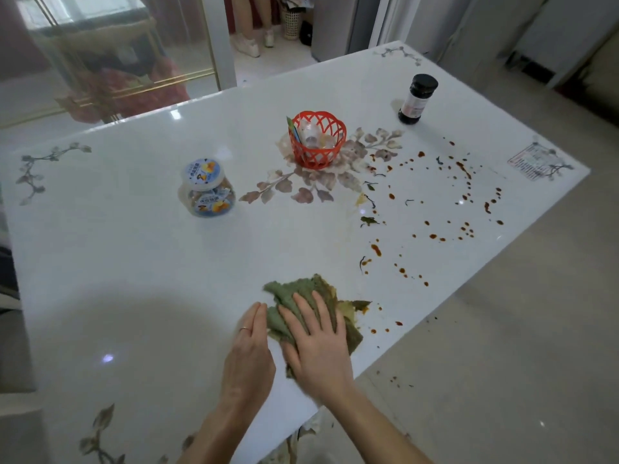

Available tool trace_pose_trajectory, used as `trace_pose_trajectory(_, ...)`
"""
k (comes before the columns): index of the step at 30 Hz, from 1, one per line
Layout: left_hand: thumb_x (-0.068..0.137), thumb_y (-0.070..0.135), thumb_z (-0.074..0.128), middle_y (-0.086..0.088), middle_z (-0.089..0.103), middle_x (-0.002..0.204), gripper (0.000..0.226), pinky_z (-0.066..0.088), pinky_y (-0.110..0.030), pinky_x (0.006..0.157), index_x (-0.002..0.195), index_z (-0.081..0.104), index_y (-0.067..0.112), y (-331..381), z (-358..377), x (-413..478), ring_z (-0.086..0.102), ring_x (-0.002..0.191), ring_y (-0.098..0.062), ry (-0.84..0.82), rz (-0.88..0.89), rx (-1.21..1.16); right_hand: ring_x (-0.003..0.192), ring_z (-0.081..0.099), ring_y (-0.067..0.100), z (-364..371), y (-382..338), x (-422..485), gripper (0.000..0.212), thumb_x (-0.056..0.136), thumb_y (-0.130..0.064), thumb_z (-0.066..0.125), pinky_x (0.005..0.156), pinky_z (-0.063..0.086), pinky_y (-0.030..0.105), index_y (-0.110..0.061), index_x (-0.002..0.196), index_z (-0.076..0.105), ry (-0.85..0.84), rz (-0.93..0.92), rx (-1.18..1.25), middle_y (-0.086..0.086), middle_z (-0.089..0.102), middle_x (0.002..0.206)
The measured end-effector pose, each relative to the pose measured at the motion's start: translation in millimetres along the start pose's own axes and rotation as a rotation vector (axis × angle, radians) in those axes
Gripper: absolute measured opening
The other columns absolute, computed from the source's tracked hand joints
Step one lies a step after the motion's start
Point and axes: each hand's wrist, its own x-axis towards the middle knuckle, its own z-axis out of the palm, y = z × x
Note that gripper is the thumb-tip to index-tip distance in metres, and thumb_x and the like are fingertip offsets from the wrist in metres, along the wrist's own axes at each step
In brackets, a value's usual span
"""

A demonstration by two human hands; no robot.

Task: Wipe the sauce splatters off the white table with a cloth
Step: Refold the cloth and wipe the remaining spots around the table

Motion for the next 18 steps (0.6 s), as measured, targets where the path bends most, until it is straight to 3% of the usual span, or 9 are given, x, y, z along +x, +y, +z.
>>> trace_pose_trajectory(2, 0.071, -0.021, 0.049, -0.020, 0.050, 0.133, 0.061, 0.037, -0.035, 0.099, 0.131, 0.045, -0.006, 3, 3, 0, 0.049, 0.123, -0.031, -0.005, 0.014, 0.001, 0.149, 0.025, 0.025, -2, 21, 6, 0.052, 0.097, -0.051, 0.042, 0.114, 0.021, 0.053, -0.035, 0.147, 0.042, -0.013, -0.078, -0.001, -0.006, 0.036, 0.158)
trace_pose_trajectory(5, 0.073, -0.021, 0.047, -0.020, 0.050, 0.133, 0.061, 0.038, -0.035, 0.100, 0.131, 0.044, -0.005, 5, 2, 0, 0.048, 0.124, -0.031, 0.002, 0.022, 0.022, 0.148, 0.026, 0.024, -5, 51, 38, 0.054, 0.096, -0.053, 0.039, 0.114, 0.028, 0.055, -0.037, 0.147, 0.042, -0.030, -0.001, -0.036, -0.006, 0.037, 0.157)
trace_pose_trajectory(10, 0.079, -0.018, 0.044, -0.017, 0.044, 0.139, 0.059, 0.032, -0.031, 0.103, 0.136, 0.039, -0.002, 7, 1, -5, 0.043, 0.129, -0.028, 0.013, -0.007, 0.026, 0.150, 0.020, 0.025, -8, 39, 44, 0.057, 0.096, -0.052, 0.033, 0.118, 0.015, 0.055, -0.035, 0.150, 0.039, -0.004, 0.204, -0.017, -0.003, 0.033, 0.160)
trace_pose_trajectory(14, 0.080, -0.014, 0.043, -0.014, 0.037, 0.145, 0.063, 0.037, -0.031, 0.101, 0.140, 0.033, 0.002, 16, 8, -4, 0.039, 0.132, -0.025, -0.016, -0.029, -0.011, 0.151, 0.019, 0.026, -5, 24, -7, 0.056, 0.095, -0.050, 0.045, 0.115, 0.022, 0.056, -0.035, 0.148, 0.041, -0.006, -0.010, 0.006, -0.003, 0.033, 0.160)
trace_pose_trajectory(18, 0.079, -0.014, 0.044, -0.015, 0.038, 0.144, 0.063, 0.045, -0.038, 0.094, 0.139, 0.034, 0.001, 26, 14, 1, 0.043, 0.129, -0.029, -0.020, -0.050, -0.003, 0.149, 0.026, 0.023, -8, 72, 7, 0.051, 0.094, -0.050, 0.049, 0.112, 0.029, 0.056, -0.037, 0.144, 0.048, -0.005, -0.201, 0.021, -0.006, 0.039, 0.157)
